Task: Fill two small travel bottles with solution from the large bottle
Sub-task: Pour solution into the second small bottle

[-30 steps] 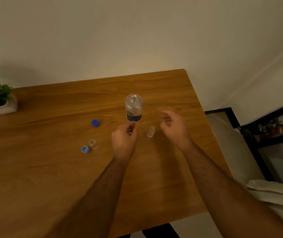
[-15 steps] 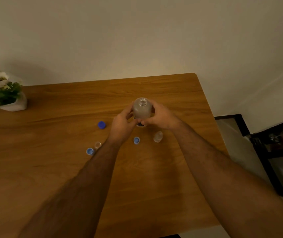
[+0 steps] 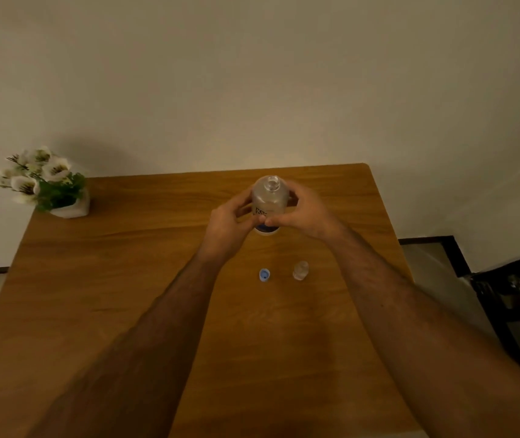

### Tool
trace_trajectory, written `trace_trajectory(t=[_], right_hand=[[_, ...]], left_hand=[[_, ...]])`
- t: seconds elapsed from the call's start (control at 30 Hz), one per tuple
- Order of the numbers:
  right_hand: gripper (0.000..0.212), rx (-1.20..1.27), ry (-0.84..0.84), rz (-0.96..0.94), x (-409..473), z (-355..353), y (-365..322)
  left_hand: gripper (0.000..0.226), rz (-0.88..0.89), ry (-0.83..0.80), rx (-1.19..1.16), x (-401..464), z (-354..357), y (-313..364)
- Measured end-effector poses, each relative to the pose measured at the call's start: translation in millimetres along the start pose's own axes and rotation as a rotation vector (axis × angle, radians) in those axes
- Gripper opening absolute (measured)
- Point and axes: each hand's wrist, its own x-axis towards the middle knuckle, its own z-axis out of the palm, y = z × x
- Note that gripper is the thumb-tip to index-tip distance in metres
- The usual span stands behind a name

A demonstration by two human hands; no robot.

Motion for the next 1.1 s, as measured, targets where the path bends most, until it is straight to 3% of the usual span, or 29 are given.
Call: trace_trajectory(t=[0.43, 1.1], right_hand=[[0.070, -0.085, 0.070, -0.137, 0, -13, -104], [0.065, -0.103, 0.218, -0.456, 4, -91, -318]], left_hand=[[0.054, 0.112, 0.092, -0.034, -18, -65, 81], [0.040, 0.471, 0.214, -0.111, -3, -156, 287]])
